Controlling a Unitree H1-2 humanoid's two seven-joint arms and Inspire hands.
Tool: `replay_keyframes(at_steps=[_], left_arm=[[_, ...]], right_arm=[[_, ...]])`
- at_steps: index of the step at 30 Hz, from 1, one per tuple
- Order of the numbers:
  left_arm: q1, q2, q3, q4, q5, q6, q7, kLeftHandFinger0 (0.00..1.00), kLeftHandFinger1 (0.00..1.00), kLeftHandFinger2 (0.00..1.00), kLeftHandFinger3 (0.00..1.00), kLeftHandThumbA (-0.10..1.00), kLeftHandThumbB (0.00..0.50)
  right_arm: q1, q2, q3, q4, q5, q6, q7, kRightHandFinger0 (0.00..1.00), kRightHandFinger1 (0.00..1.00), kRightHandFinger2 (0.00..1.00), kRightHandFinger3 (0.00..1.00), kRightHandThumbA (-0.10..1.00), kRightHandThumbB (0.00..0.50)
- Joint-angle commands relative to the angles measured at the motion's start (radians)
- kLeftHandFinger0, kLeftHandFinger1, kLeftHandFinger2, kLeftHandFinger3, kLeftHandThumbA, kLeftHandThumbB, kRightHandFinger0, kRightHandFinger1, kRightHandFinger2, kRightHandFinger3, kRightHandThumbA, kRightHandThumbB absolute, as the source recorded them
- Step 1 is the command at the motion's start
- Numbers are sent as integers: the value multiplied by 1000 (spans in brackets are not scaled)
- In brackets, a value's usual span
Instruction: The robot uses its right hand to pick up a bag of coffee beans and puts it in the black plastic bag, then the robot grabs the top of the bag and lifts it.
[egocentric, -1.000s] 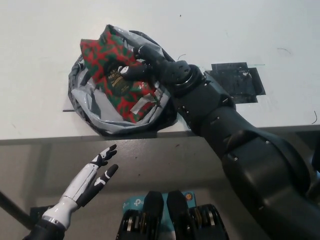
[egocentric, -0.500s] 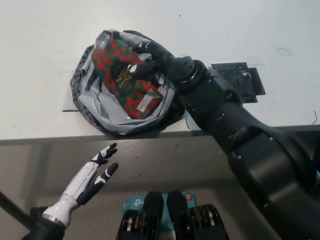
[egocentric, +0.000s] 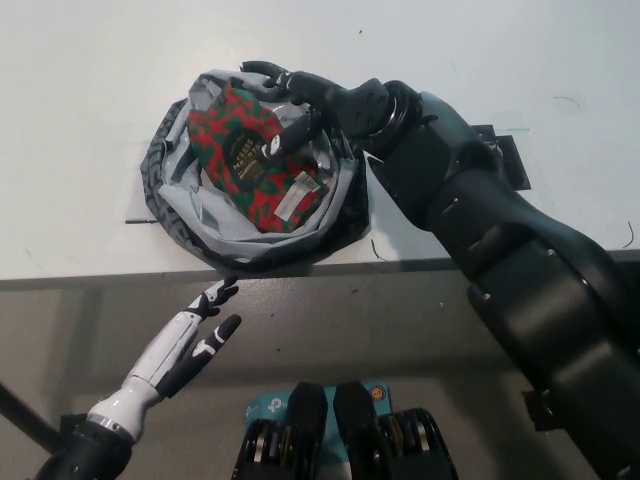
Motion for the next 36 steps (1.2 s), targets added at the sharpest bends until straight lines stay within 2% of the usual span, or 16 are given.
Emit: replay_keyframes(at_steps=[1,4,8,12,15,27,31,36], left_arm=[[-24,27,9,-17,-3,6,-20,1000,1000,1000,1000,1000,150],[-22,25,9,-17,-1,4,-19,1000,1000,1000,1000,1000,150],[-16,20,7,-16,-2,-3,-15,1000,1000,1000,1000,1000,157],[-20,21,11,-16,-8,2,-17,1000,1000,1000,1000,1000,171],[-21,20,12,-16,-13,3,-20,1000,1000,1000,1000,1000,163],[-16,22,11,-34,-4,27,-28,1000,1000,1000,1000,1000,154],[-21,23,12,-25,-6,9,-25,1000,1000,1000,1000,1000,152],[-19,21,12,-23,-7,11,-25,1000,1000,1000,1000,1000,151]], right_arm=[[-65,-26,29,-55,-60,-35,-163,1000,1000,1000,1000,1000,466],[-64,-27,43,-58,-70,-35,-177,1000,1000,1000,1000,974,468],[-46,-27,71,-56,-95,-35,-193,1000,1000,1000,1000,998,483],[-43,-29,78,-47,-104,-37,-258,1000,1000,1000,1000,1000,474],[-42,-34,79,-46,-111,-38,-290,1000,1000,1000,1000,1000,468],[0,-30,78,-29,-117,-31,-271,1000,1000,1000,1000,1000,490],[7,-35,78,-21,-121,-36,-273,1000,1000,1000,1000,1000,497],[22,-40,77,-16,-123,-21,-271,1000,1000,1000,1000,1000,479]])
